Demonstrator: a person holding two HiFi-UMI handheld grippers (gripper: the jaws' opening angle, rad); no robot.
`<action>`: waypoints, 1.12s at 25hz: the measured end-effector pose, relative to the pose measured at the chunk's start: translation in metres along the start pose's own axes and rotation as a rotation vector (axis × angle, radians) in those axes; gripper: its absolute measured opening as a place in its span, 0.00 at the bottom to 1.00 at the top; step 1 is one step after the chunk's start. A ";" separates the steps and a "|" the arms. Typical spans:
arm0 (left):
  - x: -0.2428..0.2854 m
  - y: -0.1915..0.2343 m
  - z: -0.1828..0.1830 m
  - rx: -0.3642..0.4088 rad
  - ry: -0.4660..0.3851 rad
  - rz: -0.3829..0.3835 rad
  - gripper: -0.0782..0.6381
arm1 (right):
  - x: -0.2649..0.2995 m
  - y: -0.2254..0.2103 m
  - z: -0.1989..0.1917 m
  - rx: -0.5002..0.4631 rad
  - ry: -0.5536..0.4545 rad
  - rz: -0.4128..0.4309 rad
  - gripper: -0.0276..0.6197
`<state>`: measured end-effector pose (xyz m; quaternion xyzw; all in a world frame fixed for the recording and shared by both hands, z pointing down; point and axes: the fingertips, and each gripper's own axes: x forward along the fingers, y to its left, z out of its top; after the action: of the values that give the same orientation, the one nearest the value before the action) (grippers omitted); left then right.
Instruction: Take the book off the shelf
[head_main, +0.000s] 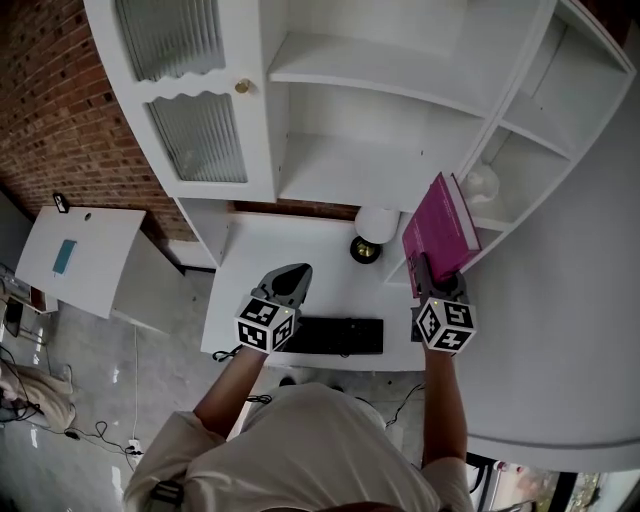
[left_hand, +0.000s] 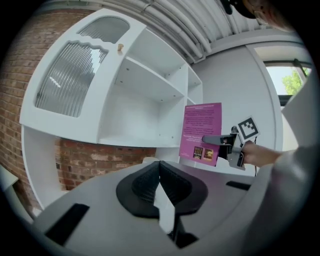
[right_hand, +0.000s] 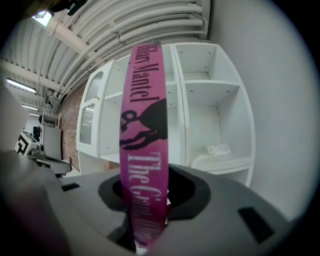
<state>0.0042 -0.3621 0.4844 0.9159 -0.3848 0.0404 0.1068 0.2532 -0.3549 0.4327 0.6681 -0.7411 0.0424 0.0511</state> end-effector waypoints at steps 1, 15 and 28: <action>0.000 -0.001 0.001 0.002 -0.004 0.007 0.10 | -0.001 -0.001 -0.003 0.003 0.003 0.007 0.26; -0.002 0.001 0.006 0.002 -0.019 0.097 0.10 | -0.008 0.000 -0.025 0.057 -0.007 0.094 0.26; -0.003 -0.002 0.004 -0.010 -0.023 0.108 0.10 | -0.012 -0.002 -0.031 0.066 -0.001 0.098 0.26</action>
<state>0.0033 -0.3590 0.4797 0.8936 -0.4352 0.0335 0.1047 0.2569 -0.3390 0.4618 0.6322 -0.7713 0.0689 0.0264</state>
